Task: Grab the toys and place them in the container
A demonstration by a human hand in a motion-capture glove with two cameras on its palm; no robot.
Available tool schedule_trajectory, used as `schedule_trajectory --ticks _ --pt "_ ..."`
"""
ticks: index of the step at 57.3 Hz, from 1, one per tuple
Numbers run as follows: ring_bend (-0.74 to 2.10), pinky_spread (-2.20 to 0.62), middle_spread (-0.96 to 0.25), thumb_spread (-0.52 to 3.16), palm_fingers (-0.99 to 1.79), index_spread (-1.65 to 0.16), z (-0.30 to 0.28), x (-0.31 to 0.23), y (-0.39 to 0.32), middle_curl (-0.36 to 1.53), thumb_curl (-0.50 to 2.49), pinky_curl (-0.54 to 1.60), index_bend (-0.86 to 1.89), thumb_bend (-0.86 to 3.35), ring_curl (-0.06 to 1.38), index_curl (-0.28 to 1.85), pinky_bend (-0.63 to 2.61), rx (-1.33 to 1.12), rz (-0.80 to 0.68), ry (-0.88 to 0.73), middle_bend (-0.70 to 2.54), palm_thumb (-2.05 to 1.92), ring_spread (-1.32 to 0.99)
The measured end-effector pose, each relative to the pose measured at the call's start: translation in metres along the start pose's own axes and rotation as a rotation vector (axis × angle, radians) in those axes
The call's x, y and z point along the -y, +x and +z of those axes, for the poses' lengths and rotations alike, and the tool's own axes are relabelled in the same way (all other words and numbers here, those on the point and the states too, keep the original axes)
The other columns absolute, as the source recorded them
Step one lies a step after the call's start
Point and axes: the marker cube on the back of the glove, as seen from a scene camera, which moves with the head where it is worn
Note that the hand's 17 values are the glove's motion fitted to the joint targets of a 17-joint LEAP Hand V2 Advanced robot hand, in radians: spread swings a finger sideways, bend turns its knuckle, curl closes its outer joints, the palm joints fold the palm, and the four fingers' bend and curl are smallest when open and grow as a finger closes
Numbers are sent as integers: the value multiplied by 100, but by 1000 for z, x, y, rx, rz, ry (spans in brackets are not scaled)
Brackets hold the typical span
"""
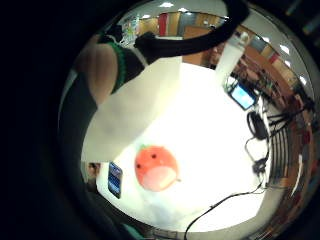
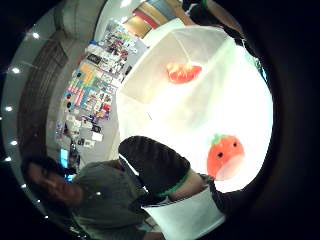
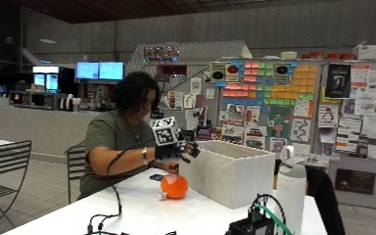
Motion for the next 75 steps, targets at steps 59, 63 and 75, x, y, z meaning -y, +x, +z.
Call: schedule_trajectory --ticks 59,63,75 --pt "133 -39 -40 94 110 -42 -201 4 -155 82 70 55 24 17 63 52 124 -48 -426 819 78 54 -37" --pt "133 -40 -41 93 109 -42 -214 39 -180 84 73 55 25 16 63 56 124 -40 -338 808 79 54 -37" --pt "135 -40 -41 89 108 -44 -189 137 -228 88 81 57 24 13 63 65 125 -21 -329 682 80 53 -37"
